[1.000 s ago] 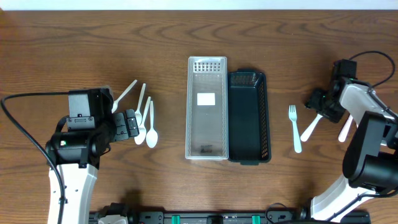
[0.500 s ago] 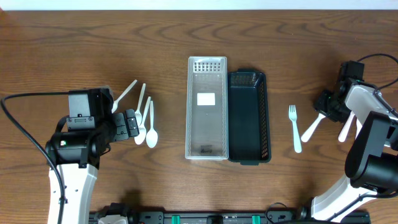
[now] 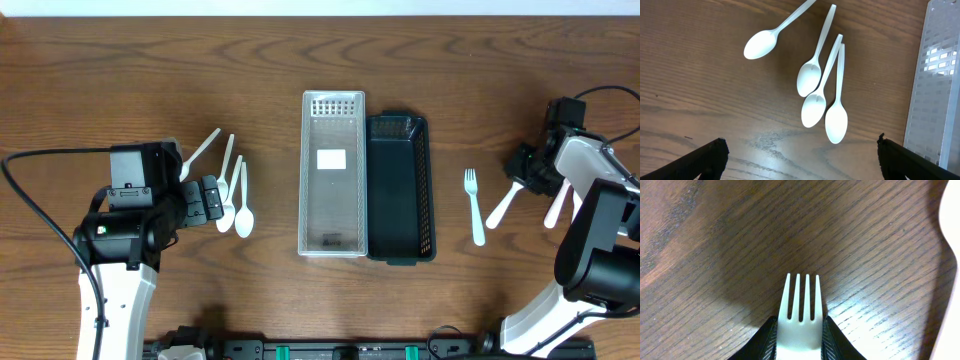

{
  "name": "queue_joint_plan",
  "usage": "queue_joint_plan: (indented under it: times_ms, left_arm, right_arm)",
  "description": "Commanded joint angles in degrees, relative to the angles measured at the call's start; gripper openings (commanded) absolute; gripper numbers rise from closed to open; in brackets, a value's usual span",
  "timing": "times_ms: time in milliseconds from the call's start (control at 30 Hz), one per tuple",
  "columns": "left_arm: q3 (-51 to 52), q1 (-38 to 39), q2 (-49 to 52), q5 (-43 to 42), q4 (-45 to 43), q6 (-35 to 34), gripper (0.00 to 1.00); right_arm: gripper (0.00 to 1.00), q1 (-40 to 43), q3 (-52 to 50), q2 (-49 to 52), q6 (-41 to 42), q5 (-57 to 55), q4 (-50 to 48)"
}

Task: Pack container
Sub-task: 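Carry the fork left and drop it into the dark green caddy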

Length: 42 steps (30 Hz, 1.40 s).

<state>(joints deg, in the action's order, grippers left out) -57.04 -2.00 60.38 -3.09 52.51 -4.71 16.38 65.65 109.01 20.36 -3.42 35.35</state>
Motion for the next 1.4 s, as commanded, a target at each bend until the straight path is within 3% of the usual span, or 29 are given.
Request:
queue_joint_plan:
  times_ms: [0, 167, 433, 633, 900, 1067, 1267, 1367]
  left_arm:
    - [-1.05, -0.17, 0.24, -0.57, 0.15, -0.35, 0.97]
    - [-1.05, -0.17, 0.24, -0.57, 0.15, -0.35, 0.97]
    - [-1.05, -0.17, 0.24, -0.57, 0.13, -0.35, 0.97]
    - [-1.05, -0.17, 0.24, -0.57, 0.15, -0.35, 0.97]
    - [-1.05, -0.17, 0.24, -0.57, 0.15, -0.35, 0.97]
    - [-1.05, -0.17, 0.24, -0.57, 0.15, -0.35, 0.97]
    - [-1.05, -0.17, 0.24, -0.57, 0.15, -0.35, 0.97]
    - [-1.05, -0.17, 0.24, -0.57, 0.15, -0.35, 0.97]
  right_arm:
    - [0.21, -2.25, 2.75, -3.93, -0.74, 0.26, 1.46]
    - [0.12, -6.36, 9.01, -12.87, -1.11, 0.90, 6.99]
    - [0.13, -20.39, 14.97, -22.27, -1.14, 1.97, 14.03]
    - [0.14, -33.40, 14.91, -20.52, -0.37, 1.73, 16.57]
    - [0.14, -39.12, 14.88, -9.92, 2.34, 1.79, 16.63]
    - [0.24, -40.28, 14.88, -1.92, 2.21, 1.99, 16.72]
    - [0.52, -40.46, 14.99, -0.92, 0.33, 2.38, 15.41]
    - [0.57, -40.46, 14.99, -2.91, -0.35, 2.43, 15.78]
